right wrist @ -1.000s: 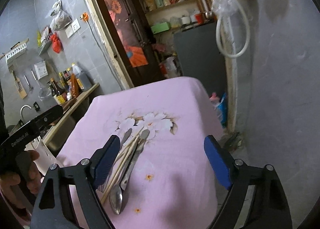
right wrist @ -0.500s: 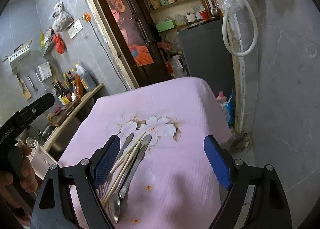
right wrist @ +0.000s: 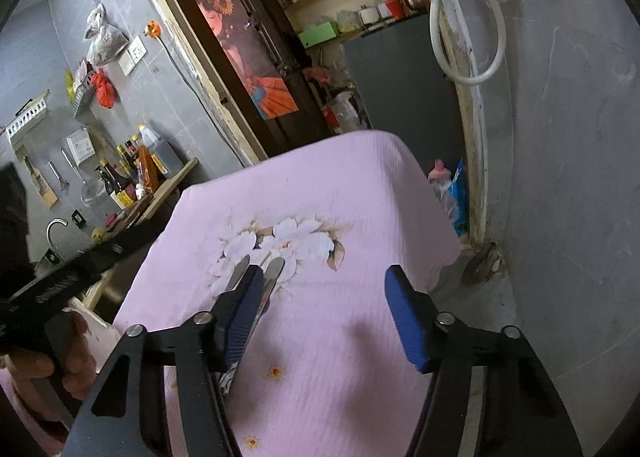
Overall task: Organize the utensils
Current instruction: 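Move both tools back toward the remaining fork, spoon and chopsticks, then grasp the silver fork with the left tool while the right tool grasps the silver knife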
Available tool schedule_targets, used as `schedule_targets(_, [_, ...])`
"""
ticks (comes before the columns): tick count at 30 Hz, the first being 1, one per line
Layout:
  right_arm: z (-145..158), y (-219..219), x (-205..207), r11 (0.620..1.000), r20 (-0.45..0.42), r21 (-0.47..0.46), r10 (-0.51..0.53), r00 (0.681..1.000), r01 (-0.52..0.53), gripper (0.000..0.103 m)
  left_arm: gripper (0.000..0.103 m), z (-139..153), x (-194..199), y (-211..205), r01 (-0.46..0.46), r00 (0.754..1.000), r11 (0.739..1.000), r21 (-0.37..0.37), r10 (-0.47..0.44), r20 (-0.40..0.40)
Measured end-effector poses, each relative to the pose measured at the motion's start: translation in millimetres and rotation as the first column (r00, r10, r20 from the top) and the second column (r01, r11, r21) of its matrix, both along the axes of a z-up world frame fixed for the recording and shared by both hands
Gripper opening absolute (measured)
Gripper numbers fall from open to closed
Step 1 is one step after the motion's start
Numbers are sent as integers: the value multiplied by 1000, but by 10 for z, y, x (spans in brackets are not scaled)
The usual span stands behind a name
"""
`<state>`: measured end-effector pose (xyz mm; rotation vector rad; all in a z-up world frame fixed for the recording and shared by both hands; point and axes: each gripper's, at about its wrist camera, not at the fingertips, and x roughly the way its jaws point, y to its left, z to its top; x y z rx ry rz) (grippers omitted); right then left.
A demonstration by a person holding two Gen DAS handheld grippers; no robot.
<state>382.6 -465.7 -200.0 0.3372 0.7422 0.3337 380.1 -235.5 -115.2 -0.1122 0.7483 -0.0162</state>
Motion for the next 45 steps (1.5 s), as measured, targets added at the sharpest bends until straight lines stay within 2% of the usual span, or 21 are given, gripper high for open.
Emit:
schedule_targets(2, [-50,52,24,1000,-12,-3,16,1000,-16,51,55,-144,74,60,-1,998,1000,-25,0,-61])
schedule_targets(5, [-120,133,78,999,-38,-2,43,998,-43,48,48,-332,139,134,-6,992,999,-49,-1,-128])
schedule_targets(7, [-162,193,104,998,-51,-7,58,997,-58,42,43,-448,182,167,-4,986,998,-64,-7,-166])
schedule_targets(11, [-261,350,163,994,-88,-30,98,991,-101,41,38,-626,212,239,12,974,995,-101,-34,-222])
schedule_targets(19, [-390,665,196,978,-137,-79,180,974,-191,26,30,-812,236,277,48,959,990,-135,-84,-269])
schedule_targets(26, [-438,761,194,971,-165,-94,204,965,-221,23,29,-843,321,266,72,952,986,-150,-112,-284])
schedule_targets(31, [-448,779,234,970,-176,-89,208,962,-226,23,28,-836,436,137,113,944,989,-96,-137,-300])
schedule_targets(36, [-446,790,244,971,-183,-87,204,962,-223,23,19,-815,507,0,162,933,986,-23,-161,-322])
schedule_targets(40, [-449,790,239,972,-185,-87,201,962,-220,22,11,-802,529,-11,189,921,982,-17,-184,-344])
schedule_targets(45, [-460,820,280,970,-194,-80,210,958,-229,22,9,-800,536,-1,171,918,985,-14,-165,-360])
